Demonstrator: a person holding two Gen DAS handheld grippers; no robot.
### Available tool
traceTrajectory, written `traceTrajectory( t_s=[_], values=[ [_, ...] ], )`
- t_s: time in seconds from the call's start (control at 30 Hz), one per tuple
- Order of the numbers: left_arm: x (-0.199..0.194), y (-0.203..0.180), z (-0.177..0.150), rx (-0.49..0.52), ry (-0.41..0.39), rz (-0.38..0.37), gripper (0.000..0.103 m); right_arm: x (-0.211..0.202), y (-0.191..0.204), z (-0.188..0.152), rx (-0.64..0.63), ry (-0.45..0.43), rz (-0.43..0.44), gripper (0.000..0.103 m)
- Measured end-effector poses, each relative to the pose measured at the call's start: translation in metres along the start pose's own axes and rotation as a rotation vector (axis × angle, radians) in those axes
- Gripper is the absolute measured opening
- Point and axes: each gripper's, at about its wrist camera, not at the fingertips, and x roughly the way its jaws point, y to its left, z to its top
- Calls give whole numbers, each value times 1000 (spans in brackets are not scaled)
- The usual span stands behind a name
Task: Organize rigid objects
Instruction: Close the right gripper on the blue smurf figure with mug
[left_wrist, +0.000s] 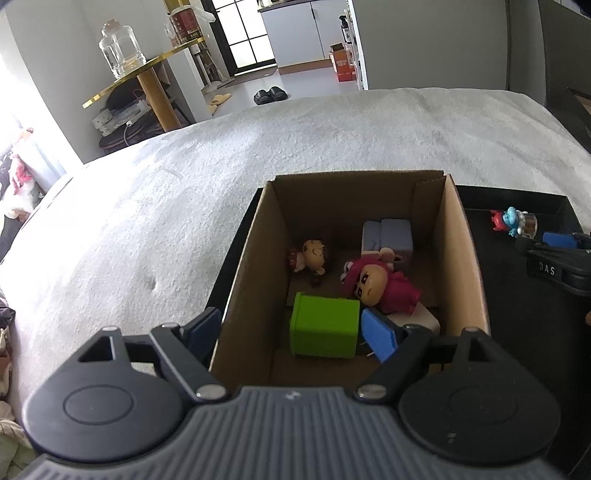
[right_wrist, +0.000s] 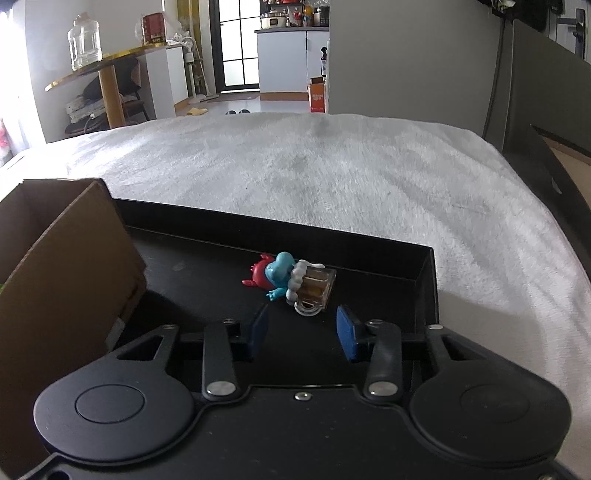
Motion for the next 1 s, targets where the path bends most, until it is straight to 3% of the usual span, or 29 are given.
traceTrajectory(
  t_s=[0.37, 0.6, 1.0],
  values=[
    [0, 5, 1, -20, -17, 1, 83, 16, 4, 1, -12, -17, 10, 47],
    [0, 10, 3, -31, -19, 6, 83, 17, 2, 2, -13, -28, -6, 41],
    [-14, 9, 6, -39, -45, -29, 83, -6, 1, -12, -34, 57, 4, 41]
  ],
)
